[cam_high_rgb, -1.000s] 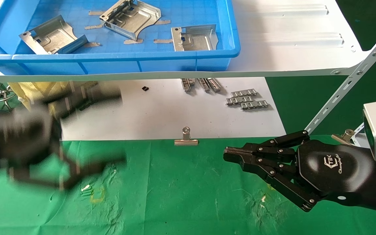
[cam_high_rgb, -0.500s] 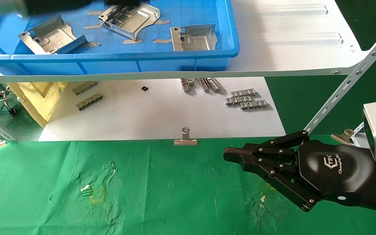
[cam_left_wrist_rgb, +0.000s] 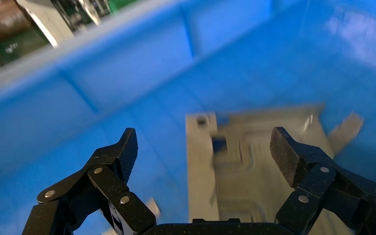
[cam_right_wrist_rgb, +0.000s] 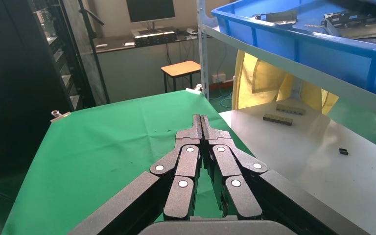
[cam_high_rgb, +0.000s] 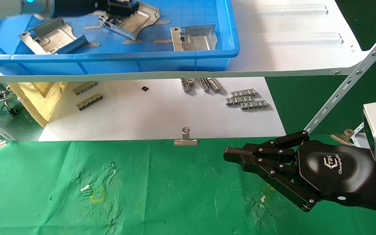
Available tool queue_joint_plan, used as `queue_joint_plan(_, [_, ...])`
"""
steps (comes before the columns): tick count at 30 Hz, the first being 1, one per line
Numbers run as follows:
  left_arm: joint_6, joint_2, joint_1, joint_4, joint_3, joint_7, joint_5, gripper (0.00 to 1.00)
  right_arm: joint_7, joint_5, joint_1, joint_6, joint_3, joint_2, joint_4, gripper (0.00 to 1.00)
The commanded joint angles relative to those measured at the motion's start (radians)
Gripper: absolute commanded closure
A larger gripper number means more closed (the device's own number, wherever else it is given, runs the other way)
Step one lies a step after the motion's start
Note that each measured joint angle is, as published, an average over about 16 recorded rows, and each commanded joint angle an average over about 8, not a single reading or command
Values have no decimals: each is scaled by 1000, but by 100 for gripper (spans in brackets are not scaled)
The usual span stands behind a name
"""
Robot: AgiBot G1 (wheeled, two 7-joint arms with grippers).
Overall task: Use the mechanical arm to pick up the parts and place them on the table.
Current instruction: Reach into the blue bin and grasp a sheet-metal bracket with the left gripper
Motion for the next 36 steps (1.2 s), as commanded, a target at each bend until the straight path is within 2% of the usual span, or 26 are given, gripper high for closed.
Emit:
queue_joint_plan(1, [-1,7,-8,24,11,-8,16,100,0,0,0,0,0,0,0,100])
queue_joint_plan(17, [33,-3,-21,46,20,-45,28,100,0,0,0,0,0,0,0,100])
queue_joint_plan(25, [8,-3,-12,47,19,-52,26,100,0,0,0,0,0,0,0,100])
queue_joint_plan(29, [0,-4,-12,44,19,-52,27,100,0,0,0,0,0,0,0,94])
queue_joint_plan(30, [1,-4,-11,43,20,-51,28,100,0,0,0,0,0,0,0,91])
queue_joint_plan(36, [11,-10,-11,38,21,-45,30,100,0,0,0,0,0,0,0,20])
